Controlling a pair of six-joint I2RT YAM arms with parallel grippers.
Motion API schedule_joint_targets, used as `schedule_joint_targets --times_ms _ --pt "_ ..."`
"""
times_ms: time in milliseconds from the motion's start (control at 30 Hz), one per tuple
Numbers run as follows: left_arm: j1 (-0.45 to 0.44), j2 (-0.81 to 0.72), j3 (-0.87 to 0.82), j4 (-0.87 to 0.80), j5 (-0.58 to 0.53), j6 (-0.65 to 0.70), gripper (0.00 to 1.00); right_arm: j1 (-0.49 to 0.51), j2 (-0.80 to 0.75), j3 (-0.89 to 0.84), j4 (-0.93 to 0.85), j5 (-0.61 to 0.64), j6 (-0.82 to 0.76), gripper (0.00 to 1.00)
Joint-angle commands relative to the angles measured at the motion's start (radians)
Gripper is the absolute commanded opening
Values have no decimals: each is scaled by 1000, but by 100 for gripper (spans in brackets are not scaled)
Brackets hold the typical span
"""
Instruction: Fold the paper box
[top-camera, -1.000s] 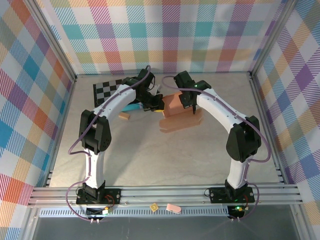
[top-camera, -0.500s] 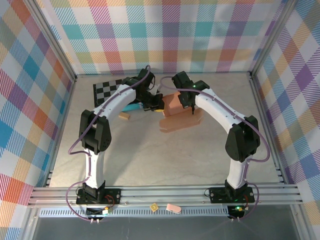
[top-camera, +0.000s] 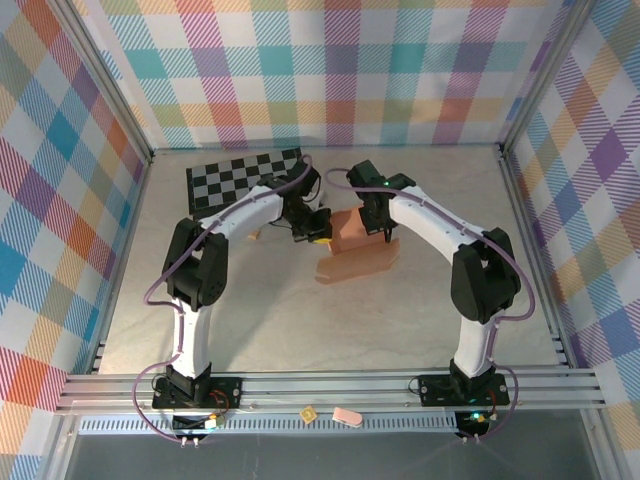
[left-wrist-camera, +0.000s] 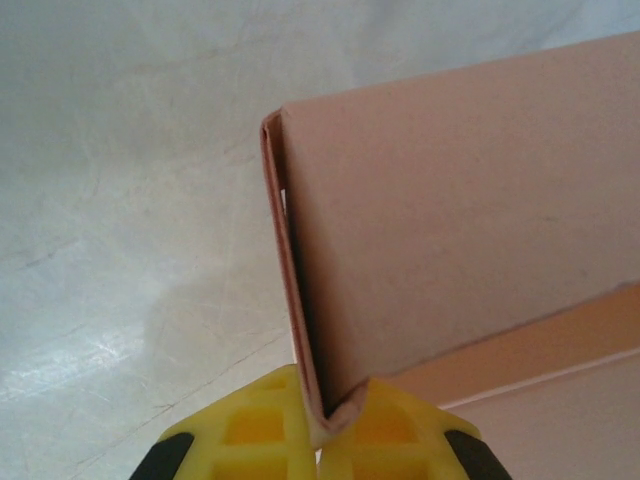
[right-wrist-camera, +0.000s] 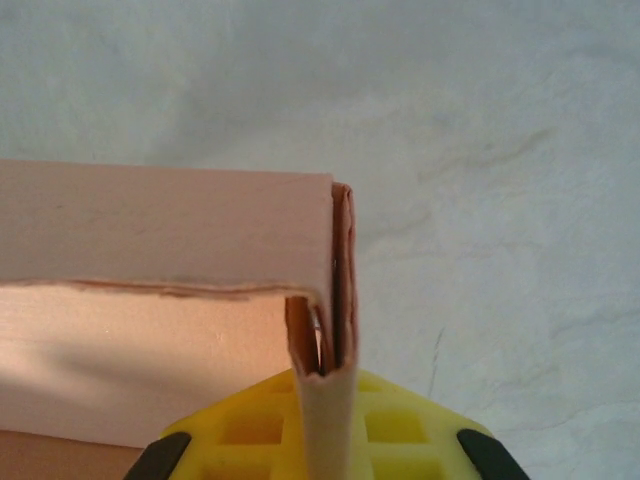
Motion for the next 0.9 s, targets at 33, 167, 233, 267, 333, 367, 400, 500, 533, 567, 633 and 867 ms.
schedule_joint_targets --times_ms 33,167,233,267,333,367,400,500,533,567,633,867 --pt "-20 -12 -47 114 -54 -49 9 8 -4 -46 -22 -63 47 0" --pt "-29 -13 -102 147 -95 -70 15 15 5 -61 -19 -65 46 0" --pt "-30 -16 -127 169 -112 -78 17 19 8 -64 -18 -63 45 0" --pt "-30 -18 -137 181 -121 -83 18 21 10 -66 -17 -62 44 0" --pt "-30 -19 -148 197 -137 -88 19 24 11 -67 -13 -62 40 0" --pt "-30 -20 -152 207 -147 -90 19 25 12 -69 -12 -62 40 0" --pt "-30 -22 -156 217 -155 -93 19 26 12 -68 -12 -62 38 0" --pt "-30 -23 -167 249 -171 -100 20 30 18 -66 -13 -62 36 0" --pt "-30 -21 -167 254 -177 -101 19 30 18 -66 -14 -62 34 0" --pt "-32 -19 -168 260 -186 -103 19 31 18 -66 -14 -62 34 0" --pt "-36 -15 -169 274 -199 -104 18 32 19 -64 -13 -64 34 0" --pt "-63 -10 -160 261 -309 -111 9 34 25 -59 -15 -65 32 0"
